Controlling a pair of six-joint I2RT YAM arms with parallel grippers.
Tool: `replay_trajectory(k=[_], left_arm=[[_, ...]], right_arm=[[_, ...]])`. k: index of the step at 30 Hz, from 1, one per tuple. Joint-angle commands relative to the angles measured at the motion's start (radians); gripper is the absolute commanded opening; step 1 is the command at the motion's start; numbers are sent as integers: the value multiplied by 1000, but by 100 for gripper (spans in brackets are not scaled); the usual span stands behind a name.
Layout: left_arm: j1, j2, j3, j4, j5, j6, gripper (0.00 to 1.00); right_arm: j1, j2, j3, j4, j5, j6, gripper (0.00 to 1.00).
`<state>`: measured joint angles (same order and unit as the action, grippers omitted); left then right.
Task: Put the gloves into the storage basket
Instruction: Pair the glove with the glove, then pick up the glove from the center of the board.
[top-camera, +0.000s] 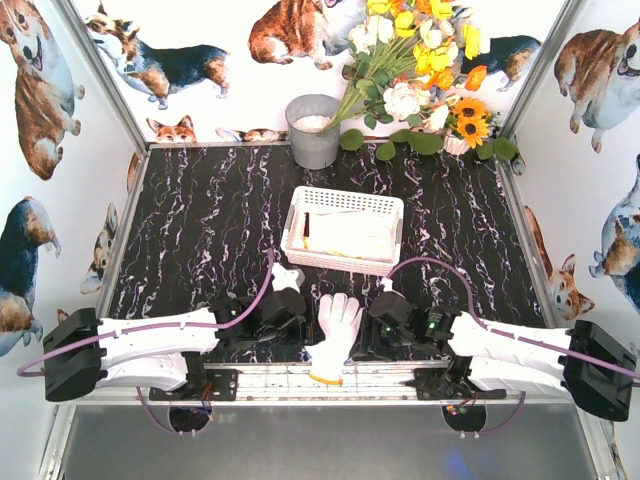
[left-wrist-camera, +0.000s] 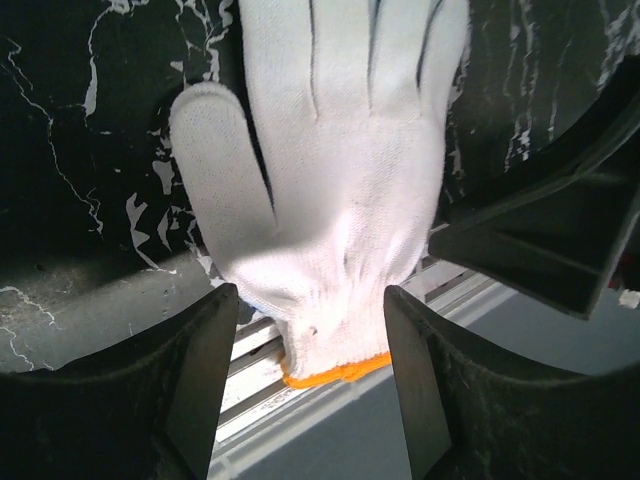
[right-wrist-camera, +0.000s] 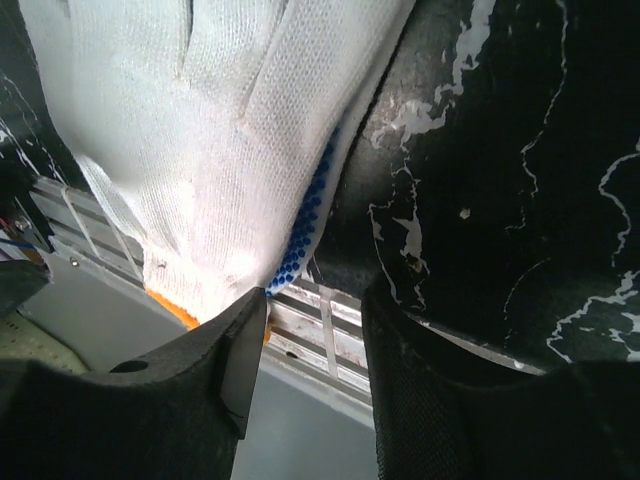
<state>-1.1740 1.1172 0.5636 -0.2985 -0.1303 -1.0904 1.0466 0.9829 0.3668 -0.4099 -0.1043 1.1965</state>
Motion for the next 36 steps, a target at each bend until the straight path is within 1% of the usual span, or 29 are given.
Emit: replay_trajectory(k=[1, 5, 7, 11, 14, 16, 21, 24, 26, 27, 28, 32, 36], left_arm=[[4, 30, -21, 32, 31, 18, 55], [4, 38, -10, 32, 30, 33, 55], [4, 28, -8, 28, 22, 38, 55], [4, -2, -20, 22, 10, 38, 55], [4, -23, -35, 17, 8, 36, 56], [4, -31, -35, 7, 5, 38, 56], [3, -45, -8, -17, -3, 65, 57], [4, -56, -9, -1, 5, 75, 57], [4, -57, -12, 30, 29, 90, 54], [4, -51, -8, 38, 45, 100, 50], [4, -40, -3, 42, 61, 107, 48], [4, 28, 17, 68, 126, 131, 47], [5, 62, -17, 133, 138, 150, 45]], right_arm=[[5, 25, 3, 109, 57, 4, 42], [4, 87, 1, 178, 123, -11, 30], [0, 123, 10, 212, 156, -33, 27], [-36, 223, 64, 216, 155, -76, 25], [-60, 266, 122, 161, 117, -128, 25], [-62, 269, 150, 116, 111, -149, 28], [-64, 190, 161, 14, 109, -162, 44], [-62, 146, 174, -70, 92, -173, 48], [-60, 88, 181, -129, 74, -172, 51], [-60, 64, 179, -147, 61, -168, 51], [-60, 36, 175, -157, 44, -166, 52], [-56, -19, 149, -132, -13, -116, 56], [-22, -39, 109, -31, -18, -42, 59]])
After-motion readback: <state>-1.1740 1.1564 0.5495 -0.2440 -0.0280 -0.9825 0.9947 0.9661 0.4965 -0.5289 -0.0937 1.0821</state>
